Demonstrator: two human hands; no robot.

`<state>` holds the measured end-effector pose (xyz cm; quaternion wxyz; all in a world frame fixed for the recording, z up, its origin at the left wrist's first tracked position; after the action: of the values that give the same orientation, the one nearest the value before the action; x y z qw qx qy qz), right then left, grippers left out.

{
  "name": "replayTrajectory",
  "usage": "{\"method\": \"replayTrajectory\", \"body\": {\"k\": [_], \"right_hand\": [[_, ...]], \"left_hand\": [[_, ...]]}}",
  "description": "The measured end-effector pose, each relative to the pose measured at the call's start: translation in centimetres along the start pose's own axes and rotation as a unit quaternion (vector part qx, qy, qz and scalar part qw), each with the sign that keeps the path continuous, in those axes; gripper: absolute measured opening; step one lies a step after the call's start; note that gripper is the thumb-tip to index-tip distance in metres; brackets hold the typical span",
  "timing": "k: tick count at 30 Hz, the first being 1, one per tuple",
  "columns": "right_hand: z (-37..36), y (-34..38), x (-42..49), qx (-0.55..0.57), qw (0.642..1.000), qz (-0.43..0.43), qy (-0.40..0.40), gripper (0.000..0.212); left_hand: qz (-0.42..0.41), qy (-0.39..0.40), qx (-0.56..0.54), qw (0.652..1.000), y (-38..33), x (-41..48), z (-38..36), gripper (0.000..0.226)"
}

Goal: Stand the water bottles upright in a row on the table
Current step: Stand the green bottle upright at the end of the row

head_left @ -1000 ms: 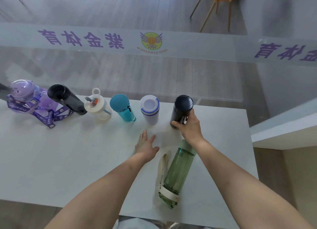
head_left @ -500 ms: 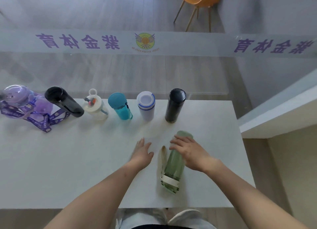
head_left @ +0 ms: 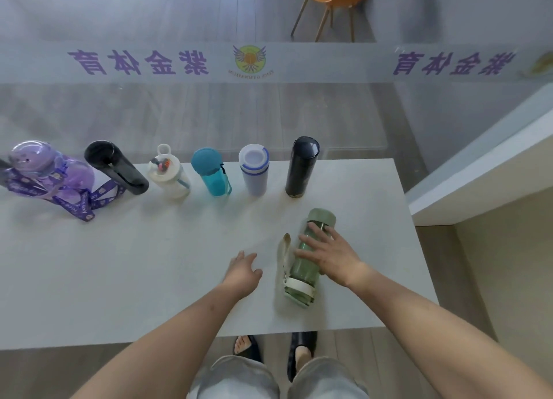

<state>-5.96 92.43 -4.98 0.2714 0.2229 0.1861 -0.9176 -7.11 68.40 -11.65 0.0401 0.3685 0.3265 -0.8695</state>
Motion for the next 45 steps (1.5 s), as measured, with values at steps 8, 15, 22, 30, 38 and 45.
{"method": "replayTrajectory", "body": {"k": [8, 15, 22, 30, 38, 45], "right_hand": [[-0.3, -5.0, -2.9, 0.279, 0.945, -0.129, -0.115, 0.084], [-1.8, -10.8, -4.3, 0.524, 0.81, -0.195, -0.177, 0.082], [-4.2, -11.6, -5.1, 0.643, 0.696, -0.239, -0.213, 0.086], [-4.9, -10.5, -5.3, 0.696, 0.61, -0.305, -0.225, 0.069], [-4.6, -9.1, -3.9, 0.634, 0.582, -0.409, -0.303, 0.079], [-4.8, -12.3, -0.8, 0.648, 0.597, -0.364, -0.303, 0.073]], "left_hand": [[-0.012, -0.031, -0.024, 0.999, -3.7, 1.0, -1.1, 0.059], [-0.022, -0.039, -0.012, 0.999, -7.3, 2.7, -2.9, 0.058], [-0.02, -0.027, -0.003, 0.999, -9.7, 3.5, -4.8, 0.06], [0.007, -0.007, 0.062, 0.998, -9.4, 4.9, -5.8, 0.067], [0.038, -0.046, 0.108, 0.992, -9.8, 5.2, -4.9, 0.067], [0.058, 0.0, 0.093, 0.994, -8.5, 7.6, -4.2, 0.08]]}}
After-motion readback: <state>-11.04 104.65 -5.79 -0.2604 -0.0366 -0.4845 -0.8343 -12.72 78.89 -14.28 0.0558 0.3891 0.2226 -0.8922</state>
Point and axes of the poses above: each hand's wrist, its own x-axis towards the middle knuckle, its own z-axis out of the back of the hand, y = z × x, the point moved 4 cm from there along x, towards the middle knuckle, and after that the axes turned 9 degrees about -x, right-handed, at the moved point
